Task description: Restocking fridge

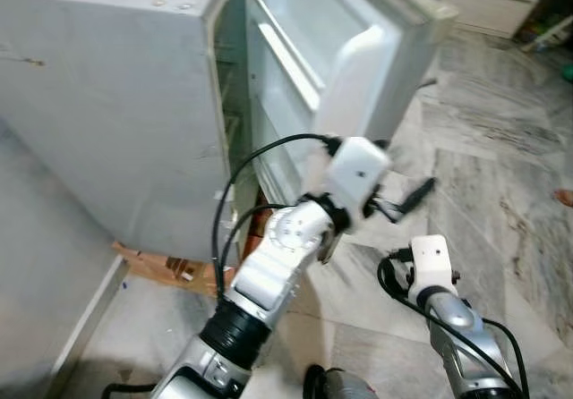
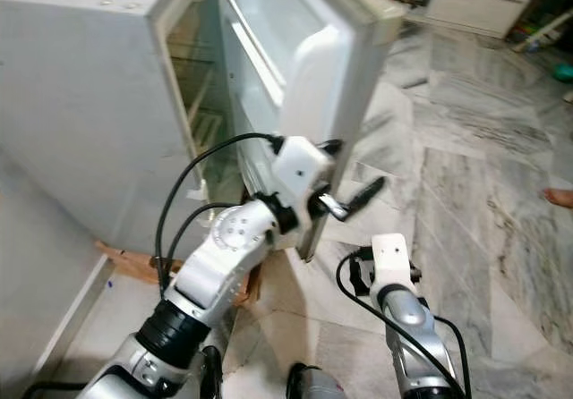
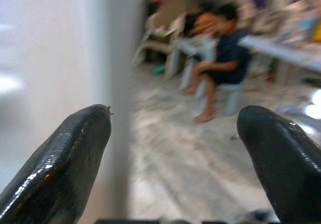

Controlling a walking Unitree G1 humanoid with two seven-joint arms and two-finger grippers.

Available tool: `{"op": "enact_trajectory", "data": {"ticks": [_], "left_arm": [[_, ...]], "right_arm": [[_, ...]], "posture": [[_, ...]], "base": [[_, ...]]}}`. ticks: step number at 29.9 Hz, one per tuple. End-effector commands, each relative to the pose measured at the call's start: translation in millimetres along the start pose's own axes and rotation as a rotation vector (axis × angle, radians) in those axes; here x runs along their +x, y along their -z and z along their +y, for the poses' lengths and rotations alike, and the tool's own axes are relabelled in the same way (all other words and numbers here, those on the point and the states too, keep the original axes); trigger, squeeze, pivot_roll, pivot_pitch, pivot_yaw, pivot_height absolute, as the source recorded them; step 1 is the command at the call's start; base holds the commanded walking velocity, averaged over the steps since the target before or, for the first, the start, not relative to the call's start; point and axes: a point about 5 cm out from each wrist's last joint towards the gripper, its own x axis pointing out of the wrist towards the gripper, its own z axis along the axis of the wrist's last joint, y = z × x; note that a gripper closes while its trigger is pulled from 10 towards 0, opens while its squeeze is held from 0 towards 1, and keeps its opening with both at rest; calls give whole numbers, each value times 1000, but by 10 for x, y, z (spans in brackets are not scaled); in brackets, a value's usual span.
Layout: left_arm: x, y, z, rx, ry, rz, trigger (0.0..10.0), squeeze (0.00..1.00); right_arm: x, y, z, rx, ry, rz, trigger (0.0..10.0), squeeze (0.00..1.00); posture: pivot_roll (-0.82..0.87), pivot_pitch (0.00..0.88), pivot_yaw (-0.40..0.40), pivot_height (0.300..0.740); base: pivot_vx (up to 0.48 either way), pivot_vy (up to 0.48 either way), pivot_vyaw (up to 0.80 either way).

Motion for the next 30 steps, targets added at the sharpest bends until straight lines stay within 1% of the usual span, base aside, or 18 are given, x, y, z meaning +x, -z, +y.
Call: {"op": "enact_trajectory", "data": {"ticks": [1,2,3,6,8,11,12,18,19,22,23,24,27,29,30], "left_arm": [[-82,-22,205,28,-73,-7,10000,0],[-145,-9,287,49,-93,3,10000,0],[-227,16,362,49,-113,20,10000,0],[-372,67,481,72,-167,46,10000,0],[-467,114,550,62,-201,63,10000,0],[-592,168,647,64,-245,87,10000,0],[-643,179,682,69,-258,96,10000,0],[-781,228,722,115,-289,127,10000,0],[-832,255,725,125,-303,140,10000,0],[-908,281,751,142,-330,155,10000,0],[-908,281,751,142,-330,155,10000,0],[-997,306,813,167,-376,175,10000,0],[-1093,326,889,183,-443,200,10000,0],[-1147,308,934,208,-484,213,10000,0],[-1194,276,964,206,-516,210,10000,0]], "right_arm": [[-9,-38,-55,5,16,-30,10000,0],[-13,-78,-53,-1,17,-58,10000,0],[-16,-125,-27,-8,5,-85,10000,0],[-25,-224,6,21,0,-145,10000,0],[-28,-296,33,41,-11,-183,10000,0],[-31,-392,62,84,-13,-230,10000,0],[-33,-426,94,101,-29,-246,10000,0],[-33,-489,134,137,-40,-281,10000,0],[-32,-501,134,148,-37,-288,10000,0],[-32,-510,135,166,-39,-290,10000,0],[-32,-510,135,166,-39,-290,10000,0],[-40,-526,137,175,-50,-298,10000,0],[-43,-542,142,184,-61,-309,10000,0],[-44,-574,139,189,-61,-327,10000,0],[-52,-621,142,184,-66,-346,10000,0]], "posture": [[28,113,-66,740],[29,113,-66,740],[30,113,-65,740],[29,111,-63,740],[30,111,-62,740],[36,111,-66,740],[37,111,-66,740],[43,109,-66,740],[42,109,-64,740],[41,109,-64,740],[41,109,-64,740],[42,110,-61,740],[48,111,-55,740],[39,110,-52,740],[35,116,-48,740]], "base": [[0,0,0],[0,0,0],[0,0,0],[0,0,0],[0,-414,0],[0,-469,0],[0,-461,0],[0,-443,0],[0,-420,0],[0,-420,0],[0,-420,0],[251,-405,0],[264,-398,0],[289,-382,0],[322,-352,0]]}}
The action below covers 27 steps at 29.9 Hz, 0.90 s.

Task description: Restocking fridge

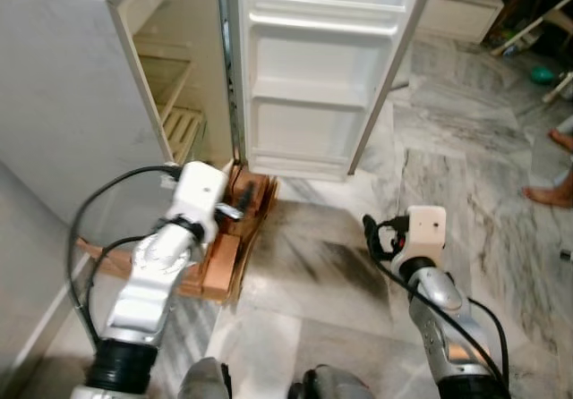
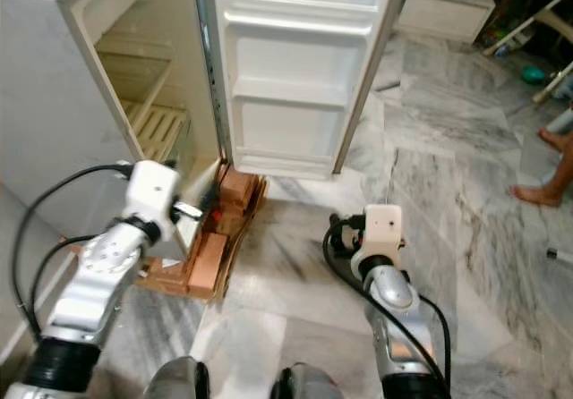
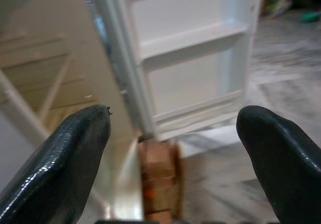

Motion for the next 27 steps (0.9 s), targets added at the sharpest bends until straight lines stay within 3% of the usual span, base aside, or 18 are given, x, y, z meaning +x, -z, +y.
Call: {"op": "enact_trajectory", "data": {"ticks": [1,5,9,13,14,17,27], "left_arm": [[-17,-75,-20,-1,-17,-16,10000,0],[-139,-44,117,-17,-105,7,10000,0],[-207,25,113,-19,-128,29,10000,0],[-366,122,138,6,-178,58,10000,0],[-472,222,159,-4,-206,90,10000,0],[-585,371,184,-14,-264,147,10000,0],[-474,345,56,-40,-253,123,10000,0]], "right_arm": [[-12,-103,-74,-11,16,-46,10000,0],[18,-243,-61,-20,12,-93,10000,0],[23,-259,-33,-22,8,-99,10000,0],[-1,-284,-7,-109,32,-124,10000,0],[-15,-262,18,-93,26,-125,10000,0],[-39,-245,39,-78,33,-140,10000,0],[-33,-256,116,4,-18,-133,10000,0]], "posture": [[34,117,-45,740],[31,125,-46,740],[23,133,-51,740],[13,129,-55,740],[10,126,-55,740],[12,119,-59,740],[11,95,-65,740]], "base": [[322,-352,0],[392,-219,0],[454,0,0],[476,0,0],[480,0,0],[480,0,0],[480,0,0]]}}
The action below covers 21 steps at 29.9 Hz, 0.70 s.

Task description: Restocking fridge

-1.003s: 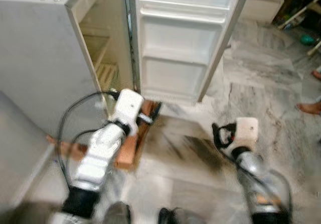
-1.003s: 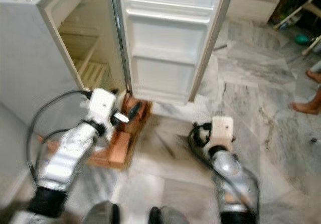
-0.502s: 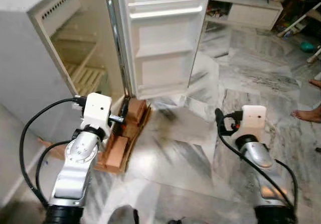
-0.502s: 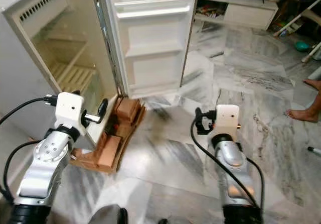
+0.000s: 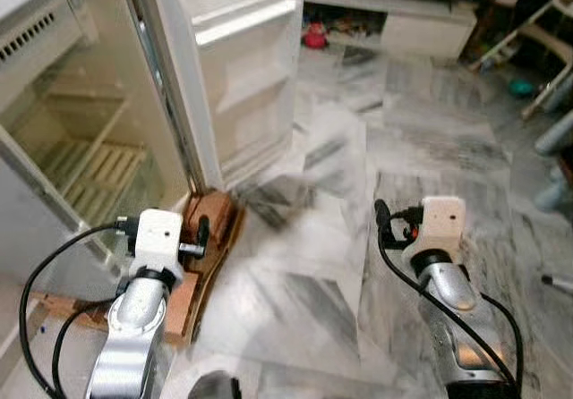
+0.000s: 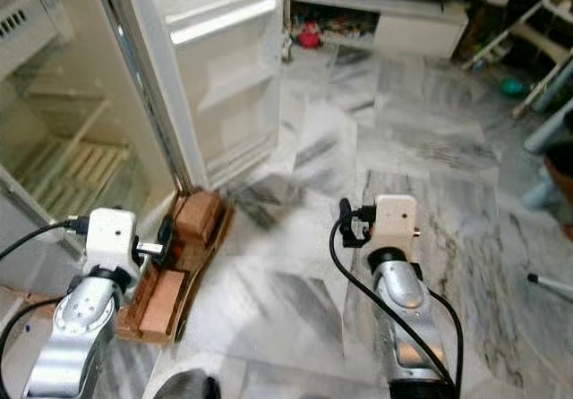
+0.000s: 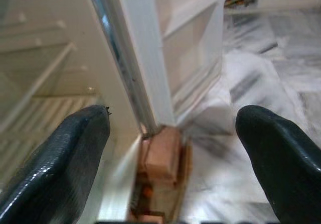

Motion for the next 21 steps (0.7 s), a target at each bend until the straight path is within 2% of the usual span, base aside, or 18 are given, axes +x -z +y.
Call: {"op": "enact_trajectory", "data": {"ticks": [1,8,12,21], "left_arm": [[33,-20,-47,1,1,-7,10000,0],[77,-70,-139,5,12,-20,10000,0],[42,-31,-178,19,28,-14,10000,0],[16,-14,-270,43,72,-23,10000,0]], "right_arm": [[34,-65,18,-7,-30,-19,10000,0],[72,-103,33,11,-35,-32,10000,0],[70,-82,30,14,-34,-24,10000,0],[93,-33,52,54,-54,14,10000,0]], "posture": [[9,95,-67,740],[0,91,-61,740],[1,88,-61,740],[6,81,-67,740]], "base": [[480,0,0],[467,0,0],[343,-325,0],[0,-460,0]]}}
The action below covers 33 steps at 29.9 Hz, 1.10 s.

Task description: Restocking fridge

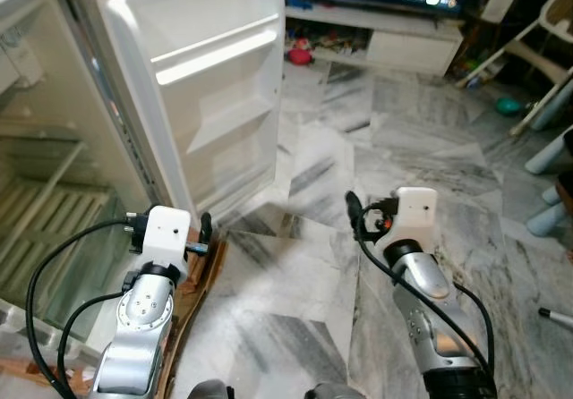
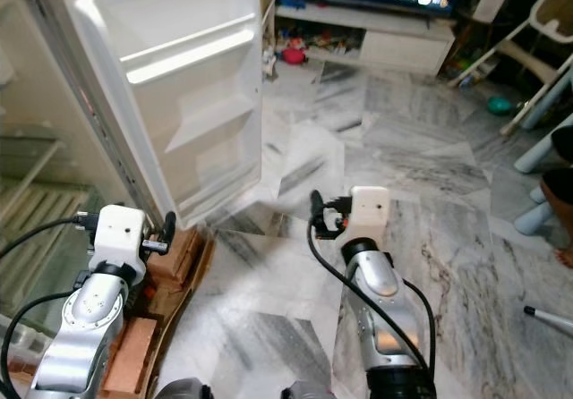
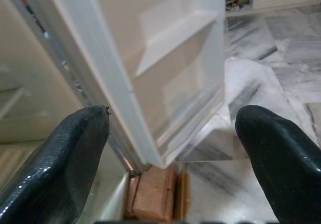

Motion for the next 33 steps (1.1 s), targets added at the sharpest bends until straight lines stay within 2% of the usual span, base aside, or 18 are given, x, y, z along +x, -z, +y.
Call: {"op": "enact_trajectory", "data": {"ticks": [1,15,17,19,21,26,33], "left_arm": [[-23,-31,-136,-1,61,-24,10000,0],[-6,-19,-149,2,61,-21,10000,0],[5,-24,-141,1,58,-24,10000,0],[24,-50,-130,-7,57,-35,10000,0],[28,-50,-125,-3,57,-36,10000,0],[38,-35,-110,-5,53,-25,10000,0],[67,-52,-111,-32,57,-26,10000,0]], "right_arm": [[-28,33,-128,-8,33,23,10000,0],[-28,55,-104,22,11,31,10000,0],[-26,34,-94,-2,0,20,10000,0],[-28,-2,-93,-1,-8,-9,10000,0],[-23,14,-105,-4,-2,7,10000,0],[-23,11,-123,14,8,6,10000,0],[-32,-12,-95,-10,-11,-18,10000,0]], "posture": [[5,82,-68,740],[4,81,-69,740],[4,80,-68,740],[4,78,-69,740],[5,77,-67,740],[3,79,-65,740],[1,81,-61,740]], "base": [[0,-480,0],[0,-480,0],[0,-480,0],[0,-127,0],[0,0,0],[0,-103,-738],[317,0,-800]]}}
